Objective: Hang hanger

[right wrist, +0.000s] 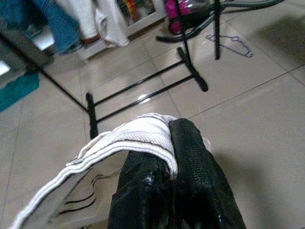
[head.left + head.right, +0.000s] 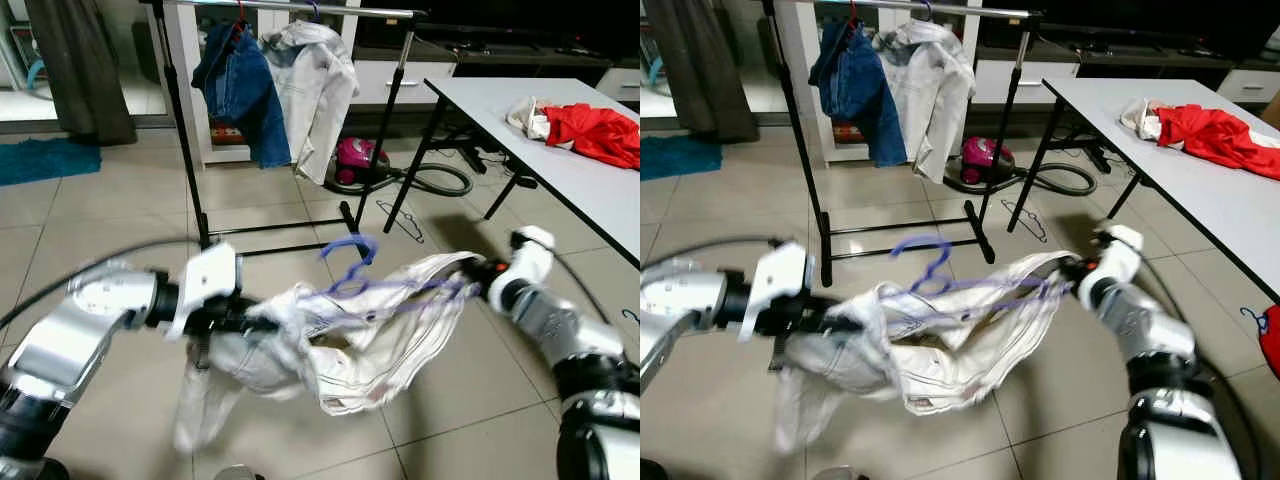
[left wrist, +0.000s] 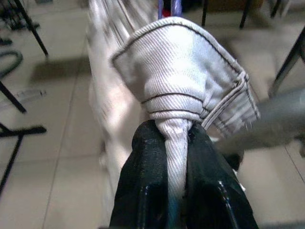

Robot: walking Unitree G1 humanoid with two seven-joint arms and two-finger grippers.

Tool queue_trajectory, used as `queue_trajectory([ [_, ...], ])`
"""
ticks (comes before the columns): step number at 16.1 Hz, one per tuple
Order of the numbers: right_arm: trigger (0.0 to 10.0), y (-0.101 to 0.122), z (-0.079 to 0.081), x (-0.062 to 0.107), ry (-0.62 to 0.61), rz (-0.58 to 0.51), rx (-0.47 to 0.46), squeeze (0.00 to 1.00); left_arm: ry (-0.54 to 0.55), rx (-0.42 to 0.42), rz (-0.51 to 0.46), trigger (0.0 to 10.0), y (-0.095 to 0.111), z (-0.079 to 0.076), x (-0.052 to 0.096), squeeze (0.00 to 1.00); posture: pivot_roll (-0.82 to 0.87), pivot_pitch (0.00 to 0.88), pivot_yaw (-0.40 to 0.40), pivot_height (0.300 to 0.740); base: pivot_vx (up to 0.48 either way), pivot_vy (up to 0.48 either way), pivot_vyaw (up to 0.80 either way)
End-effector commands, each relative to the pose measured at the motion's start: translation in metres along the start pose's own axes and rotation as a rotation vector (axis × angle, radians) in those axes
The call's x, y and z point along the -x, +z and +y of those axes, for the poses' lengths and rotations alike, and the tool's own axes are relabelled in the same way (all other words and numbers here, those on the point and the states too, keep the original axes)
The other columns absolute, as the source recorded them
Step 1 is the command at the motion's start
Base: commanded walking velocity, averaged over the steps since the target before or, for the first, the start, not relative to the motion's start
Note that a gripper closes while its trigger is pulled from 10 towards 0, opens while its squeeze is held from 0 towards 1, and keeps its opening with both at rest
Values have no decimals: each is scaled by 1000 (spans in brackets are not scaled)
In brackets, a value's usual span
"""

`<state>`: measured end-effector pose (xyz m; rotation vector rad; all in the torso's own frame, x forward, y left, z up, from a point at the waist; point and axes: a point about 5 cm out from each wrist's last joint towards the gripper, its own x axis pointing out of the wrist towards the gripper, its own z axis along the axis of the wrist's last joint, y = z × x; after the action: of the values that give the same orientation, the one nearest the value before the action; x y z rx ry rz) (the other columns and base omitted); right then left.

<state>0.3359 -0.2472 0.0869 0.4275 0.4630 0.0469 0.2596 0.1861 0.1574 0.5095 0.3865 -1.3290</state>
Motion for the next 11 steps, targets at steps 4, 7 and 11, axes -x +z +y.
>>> queue_trajectory([
  [4,0,33,-5,4,-18,-100,-11,0,115,-81,150,0,-15,1,2,0,77,0,-95,740,0,0,0],
  [7,0,37,0,1,1,-106,-23,0,162,-129,250,0,-28,0,0,0,79,0,-96,740,0,0,0],
  [11,0,39,15,-1,64,-109,-26,0,191,-162,387,0,-46,1,-5,0,81,0,-98,740,0,0,0],
])
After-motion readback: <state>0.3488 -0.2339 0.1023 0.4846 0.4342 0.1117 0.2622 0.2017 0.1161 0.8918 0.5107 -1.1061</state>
